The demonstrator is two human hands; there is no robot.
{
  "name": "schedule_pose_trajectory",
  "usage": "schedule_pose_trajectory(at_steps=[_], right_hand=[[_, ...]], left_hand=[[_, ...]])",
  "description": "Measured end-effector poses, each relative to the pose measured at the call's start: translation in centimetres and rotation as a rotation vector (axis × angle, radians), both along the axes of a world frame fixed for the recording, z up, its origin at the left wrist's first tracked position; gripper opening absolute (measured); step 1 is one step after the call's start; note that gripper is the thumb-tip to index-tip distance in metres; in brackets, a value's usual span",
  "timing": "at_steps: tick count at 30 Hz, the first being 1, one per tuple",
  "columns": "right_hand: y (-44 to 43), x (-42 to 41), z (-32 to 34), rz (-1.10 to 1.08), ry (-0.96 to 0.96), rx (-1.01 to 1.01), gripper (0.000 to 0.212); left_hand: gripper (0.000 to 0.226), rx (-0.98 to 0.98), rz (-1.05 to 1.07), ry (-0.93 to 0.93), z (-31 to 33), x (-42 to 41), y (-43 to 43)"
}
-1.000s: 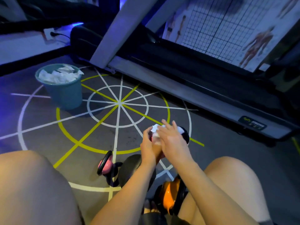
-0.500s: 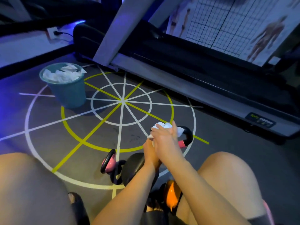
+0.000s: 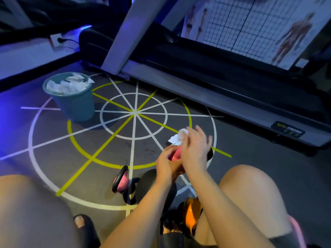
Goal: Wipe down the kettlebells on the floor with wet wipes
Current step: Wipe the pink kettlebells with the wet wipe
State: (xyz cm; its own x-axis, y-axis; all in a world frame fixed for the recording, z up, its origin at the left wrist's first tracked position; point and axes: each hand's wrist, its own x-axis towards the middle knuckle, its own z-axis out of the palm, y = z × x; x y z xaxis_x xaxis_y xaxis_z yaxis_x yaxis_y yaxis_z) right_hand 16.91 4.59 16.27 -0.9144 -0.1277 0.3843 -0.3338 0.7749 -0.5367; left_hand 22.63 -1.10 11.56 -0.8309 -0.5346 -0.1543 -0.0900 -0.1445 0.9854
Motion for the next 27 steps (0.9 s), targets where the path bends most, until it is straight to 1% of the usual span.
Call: schedule_pose_trajectory(at_steps=[1,2,3,4,5,6,8,9,10,11,13,14,15,16,17,18,20,21,22,23,24,27], right_hand=[[-0.5,0.5,-0.6,0.137,0.069,0.046,0.033],[-0.7,0.9,-1.1,0.284,0.135,0.121,0.028],[-0.9,1.3,-1.4,0.402,0.195,0.24,0.028],[-0.8,1.3,-1.6,0.488,0.247,0.365,0.034],[-0.8,1.1,-1.6,0.545,0.29,0.425,0.038],[-0.8,0.8,-1.4,0.58,0.318,0.423,0.037],[-1.0,0.7,-0.6,0.573,0.287,0.32,0.035],[-0.8,0.6,-0.2,0.519,0.238,0.216,0.036],[-0.5,0.5,0.3,0.424,0.151,0.099,0.035],[0.0,0.5,1.3,0.291,0.028,-0.023,0.032],[1.2,-0.4,2.9,-0.031,-0.259,-0.264,0.027],[1.5,-0.7,3.2,-0.155,-0.362,-0.342,0.03],[1.4,-0.6,3.2,-0.209,-0.382,-0.346,0.032],[1.2,-0.3,2.9,-0.189,-0.321,-0.311,0.032],[0.7,0.3,2.3,-0.114,-0.241,-0.264,0.031],[0.1,1.4,1.6,0.01,-0.159,-0.218,0.03],[-0.4,2.8,0.7,0.336,-0.022,-0.136,0.03],[-0.4,3.0,0.7,0.473,0.012,-0.1,0.037],[-0.2,2.8,0.7,0.55,0.013,-0.089,0.043],[0.1,2.4,0.6,0.559,-0.016,-0.121,0.045],[0.6,2.1,0.6,0.491,-0.067,-0.193,0.044],[2.1,0.5,1.2,0.134,-0.295,-0.434,0.029]], left_hand=[[0.016,0.01,0.015,-0.032,-0.2,-0.2,-0.2],[0.015,-0.005,0.021,-0.071,-0.3,-0.3,-0.4],[0.021,-0.033,0.016,-0.11,-0.5,-0.4,-0.7],[0.026,-0.035,0.028,-0.142,-0.7,-0.3,-1.0],[0.028,-0.006,0.054,-0.147,-0.8,-0.3,-1.4],[0.026,0.055,0.079,-0.127,-0.9,-0.2,-1.6],[0.017,0.2,0.08,-0.059,-0.8,0.2,-2.0],[0.015,0.266,0.05,-0.017,-0.8,0.2,-2.1],[0.015,0.288,-0.003,0.025,-0.8,0.3,-2.0],[0.017,0.278,-0.051,0.053,-1.1,0.3,-1.9],[0.032,0.186,-0.104,0.074,-0.9,0.3,-1.5],[0.038,0.13,-0.112,0.088,-0.9,0.4,-1.4],[0.041,0.098,-0.121,0.101,-0.9,0.5,-1.4],[0.041,0.095,-0.129,0.102,-0.9,0.5,-1.4],[0.039,0.137,-0.125,0.102,-0.9,0.6,-1.5],[0.031,0.196,-0.107,0.097,-0.8,0.8,-1.8],[0.012,0.293,-0.044,0.077,-1.0,1.2,-2.2],[0.008,0.335,-0.013,0.066,-1.4,1.2,-2.5],[0.007,0.369,0.007,0.065,-1.6,1.4,-2.7],[0.011,0.4,0.021,0.07,-1.7,1.4,-2.9],[0.018,0.416,0.03,0.069,-1.8,1.3,-3.1],[0.032,0.46,0.054,0.064,-1.0,1.4,-3.1]])
